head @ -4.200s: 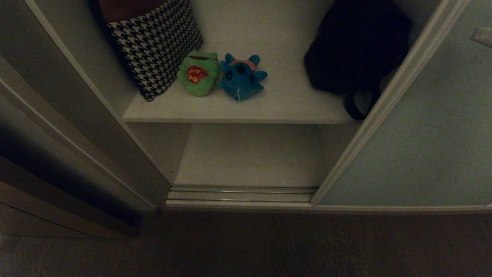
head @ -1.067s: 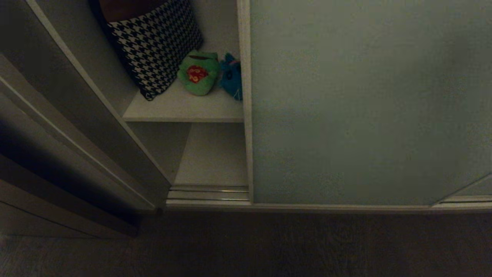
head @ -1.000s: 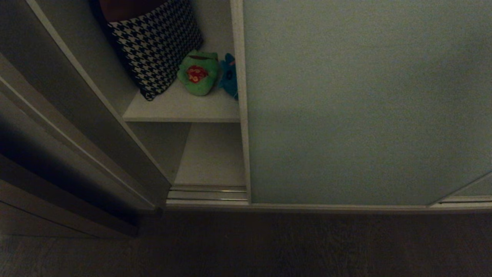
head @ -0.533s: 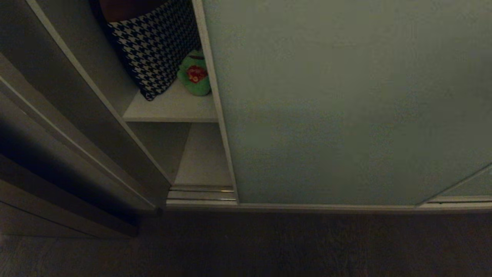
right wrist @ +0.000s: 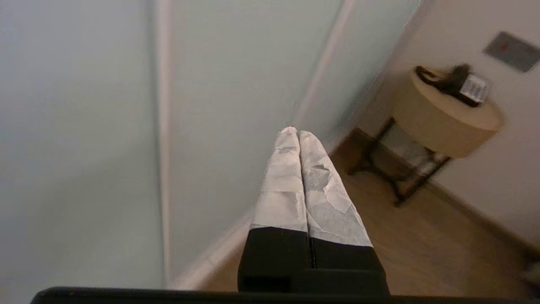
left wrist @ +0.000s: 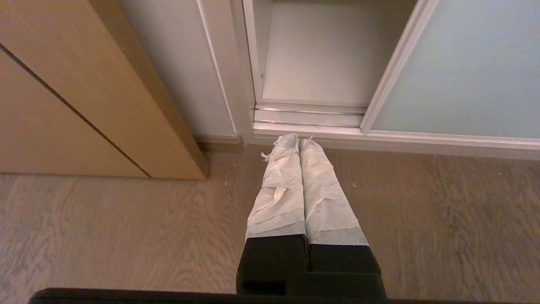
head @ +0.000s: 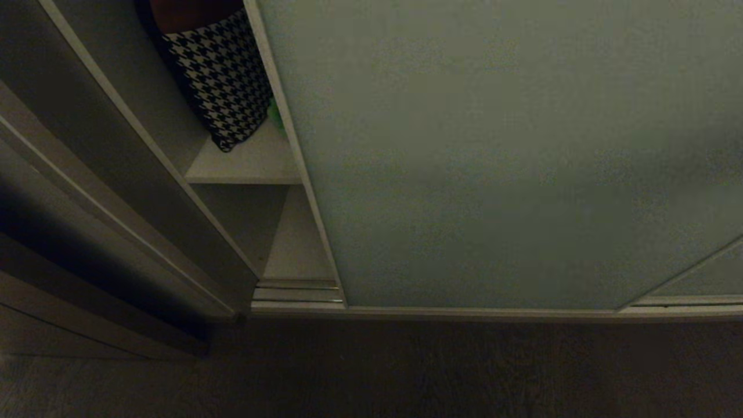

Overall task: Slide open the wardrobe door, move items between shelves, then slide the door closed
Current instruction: Close the door

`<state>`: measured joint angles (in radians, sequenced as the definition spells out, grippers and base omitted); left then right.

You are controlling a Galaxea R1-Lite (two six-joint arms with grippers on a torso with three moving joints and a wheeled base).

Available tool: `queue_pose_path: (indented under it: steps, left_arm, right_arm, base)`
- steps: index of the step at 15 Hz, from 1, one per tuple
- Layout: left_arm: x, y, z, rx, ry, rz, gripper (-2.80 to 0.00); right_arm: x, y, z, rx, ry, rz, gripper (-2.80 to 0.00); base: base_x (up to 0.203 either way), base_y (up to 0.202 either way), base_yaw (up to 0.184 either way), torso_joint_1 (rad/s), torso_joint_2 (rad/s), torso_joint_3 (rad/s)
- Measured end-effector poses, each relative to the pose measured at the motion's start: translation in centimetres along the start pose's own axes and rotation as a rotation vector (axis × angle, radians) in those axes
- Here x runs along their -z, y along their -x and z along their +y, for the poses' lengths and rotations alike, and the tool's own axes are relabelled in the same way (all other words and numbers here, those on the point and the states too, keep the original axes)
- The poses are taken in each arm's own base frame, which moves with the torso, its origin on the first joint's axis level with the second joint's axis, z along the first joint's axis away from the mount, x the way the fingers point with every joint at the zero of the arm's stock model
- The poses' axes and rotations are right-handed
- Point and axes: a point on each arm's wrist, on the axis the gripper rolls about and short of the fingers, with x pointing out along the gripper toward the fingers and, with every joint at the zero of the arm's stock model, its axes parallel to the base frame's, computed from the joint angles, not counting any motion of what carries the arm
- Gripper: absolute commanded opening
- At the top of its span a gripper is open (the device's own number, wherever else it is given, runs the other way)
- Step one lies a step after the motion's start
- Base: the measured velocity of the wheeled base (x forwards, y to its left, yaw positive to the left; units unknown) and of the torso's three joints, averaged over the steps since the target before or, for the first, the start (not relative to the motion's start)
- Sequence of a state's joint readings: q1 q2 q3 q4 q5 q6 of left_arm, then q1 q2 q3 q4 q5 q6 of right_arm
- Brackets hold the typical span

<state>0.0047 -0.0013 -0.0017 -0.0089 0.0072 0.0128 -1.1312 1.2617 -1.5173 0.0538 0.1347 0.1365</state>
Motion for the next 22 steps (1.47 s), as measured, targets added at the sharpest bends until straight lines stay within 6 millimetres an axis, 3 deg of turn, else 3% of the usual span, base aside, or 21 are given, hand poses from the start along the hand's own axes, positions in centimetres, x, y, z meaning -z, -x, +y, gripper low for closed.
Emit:
queue_pose_path:
  steps: [5,9,12,18,22]
  left_arm:
    - [0.0,0.0,0.0,0.001,0.001,0.0,-2.8]
    - [0.0,0.0,0.0,0.001,0.0,0.0,-2.8]
    - [0.0,0.0,0.0,0.0,0.0,0.0,-2.8]
    - [0.0,0.0,0.0,0.0,0.002,0.0,-2.8]
    - [0.0,0.0,0.0,0.0,0.001,0.0,-2.8]
  right_arm:
    - [-2.0,-6.2,-1.6,-0.196,-0.148,-0.005,-2.8]
    - [0.1,-9.8,-2.6,-0.407,-0.267,0.16,-2.8]
    - [1.7,-11.3,-3.0,-0.495,-0.402,0.266,-2.8]
    - [4.1,-13.5,-2.8,-0.514,-0.46,0.345,-2.8]
    - [5.8,-15.0,-0.9,-0.572,-0.48,0.395,-2.8]
  base:
    - [0.0,0.0,0.0,0.0,0.0,0.0]
    - [0.0,0.0,0.0,0.0,0.0,0.0]
    - [0.0,0.0,0.0,0.0,0.0,0.0]
    - [0.0,0.0,0.0,0.0,0.0,0.0]
    - [0.0,0.0,0.0,0.0,0.0,0.0]
